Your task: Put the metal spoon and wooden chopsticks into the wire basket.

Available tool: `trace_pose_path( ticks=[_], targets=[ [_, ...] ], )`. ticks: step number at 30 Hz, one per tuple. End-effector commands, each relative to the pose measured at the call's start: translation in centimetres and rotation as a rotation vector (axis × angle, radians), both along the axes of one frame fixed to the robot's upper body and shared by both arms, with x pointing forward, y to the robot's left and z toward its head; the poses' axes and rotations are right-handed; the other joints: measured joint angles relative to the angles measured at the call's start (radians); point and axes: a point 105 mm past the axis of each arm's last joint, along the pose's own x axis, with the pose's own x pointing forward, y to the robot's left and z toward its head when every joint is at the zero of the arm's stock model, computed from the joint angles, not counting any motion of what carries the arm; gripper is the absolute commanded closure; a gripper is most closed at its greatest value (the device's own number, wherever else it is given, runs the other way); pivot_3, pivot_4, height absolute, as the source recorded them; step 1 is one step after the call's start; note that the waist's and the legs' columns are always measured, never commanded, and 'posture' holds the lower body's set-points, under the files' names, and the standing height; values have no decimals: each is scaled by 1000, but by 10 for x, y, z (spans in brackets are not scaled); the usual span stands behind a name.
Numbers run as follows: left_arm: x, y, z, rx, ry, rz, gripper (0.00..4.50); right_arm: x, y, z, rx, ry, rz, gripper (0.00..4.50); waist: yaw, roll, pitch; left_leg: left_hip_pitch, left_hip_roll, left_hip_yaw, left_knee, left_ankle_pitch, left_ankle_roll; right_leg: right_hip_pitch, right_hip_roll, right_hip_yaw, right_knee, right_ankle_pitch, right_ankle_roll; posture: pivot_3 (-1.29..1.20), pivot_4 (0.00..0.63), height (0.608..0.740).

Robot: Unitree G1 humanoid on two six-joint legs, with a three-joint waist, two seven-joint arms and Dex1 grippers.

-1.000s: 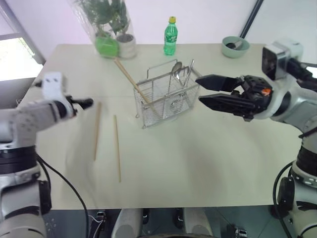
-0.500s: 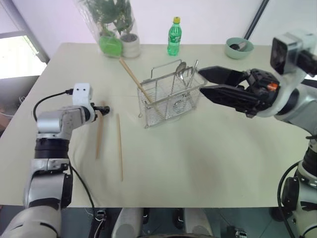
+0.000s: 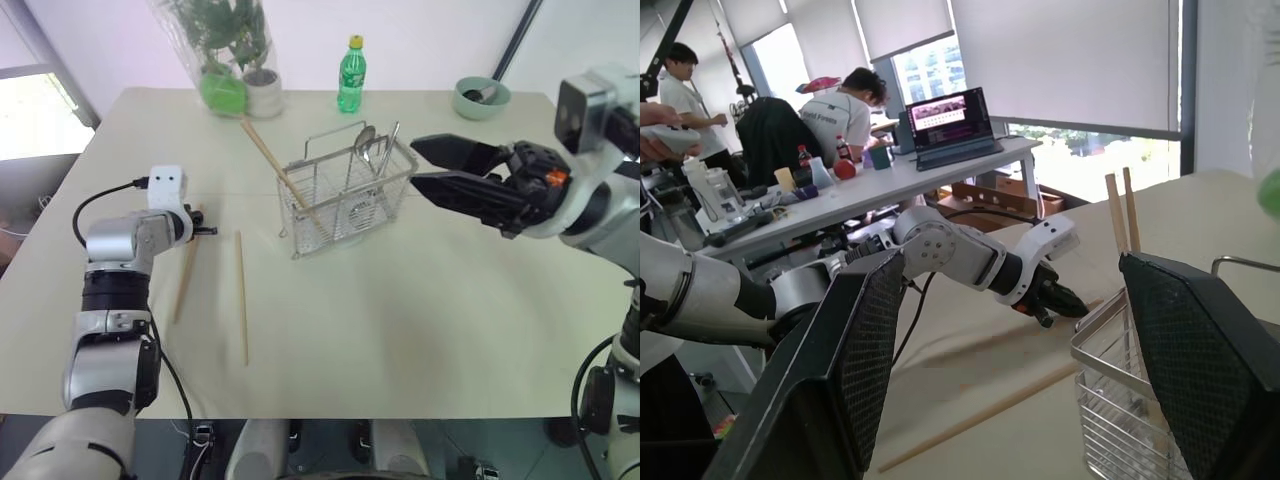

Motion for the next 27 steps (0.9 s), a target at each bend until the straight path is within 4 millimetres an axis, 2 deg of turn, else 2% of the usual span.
trace_pose_path(
  ticks=[1,4,6,8,12,15,18,19,22,24,27],
  targets=[
    [-1,4,-10,-10,39,33,4445,-3,-2,6,-2,-44,-10,977,0,0,0,0,0,0,0,0,0,0,0,0,0,0,0,0,150,684],
    [5,17,6,31,-48,93,4445,-1,-3,6,5,-39,-18,977,-1,0,0,1,0,0,0,0,0,1,0,0,0,0,0,0,150,684],
    [14,32,42,57,-250,179,4445,1,-6,6,7,-36,-27,977,-3,-1,0,0,0,0,0,0,0,0,0,0,0,0,0,0,150,684],
    [18,42,90,-42,-486,256,4445,2,-7,5,5,-29,-38,977,-3,-1,1,-1,0,0,0,0,0,-1,0,0,0,0,1,0,150,684],
    [5,37,170,-326,-845,224,4445,4,-10,3,3,-17,-61,977,-1,-3,1,-10,0,-1,3,0,0,-9,0,-1,0,3,4,0,150,684],
    [-22,12,233,-573,-1079,38,4445,5,-9,1,-17,-13,-66,977,-2,-3,1,-16,0,-1,11,-3,5,-10,0,-3,0,4,6,0,150,684],
    [-46,-18,271,-681,-1183,-154,4445,7,-9,4,-29,-17,-68,977,-3,-3,1,-17,-1,-1,15,-5,8,-7,-1,-3,-1,5,8,0,150,684],
    [-52,-26,279,-698,-1200,-202,4445,8,-9,5,-28,-17,-70,977,-2,-3,1,-16,-2,-1,16,-5,9,-7,-1,-3,-2,5,8,0,150,684],
    [-65,-70,300,-713,-1223,-381,4445,11,-12,6,-28,-17,-87,977,1,-3,1,-15,-2,-1,17,-5,8,-5,0,-3,-1,5,9,0,150,684],
    [-70,-95,305,-714,-1222,-477,4445,12,-12,5,-29,-17,-93,977,8,-3,1,-15,-2,-1,17,-5,9,-4,0,-3,-1,5,8,0,150,684],
    [-69,-123,302,-706,-1207,-541,4445,10,-11,3,-27,-18,-97,977,20,-3,1,-15,-2,-1,17,-4,10,-4,0,-3,-1,5,9,0,150,684]
  ],
)
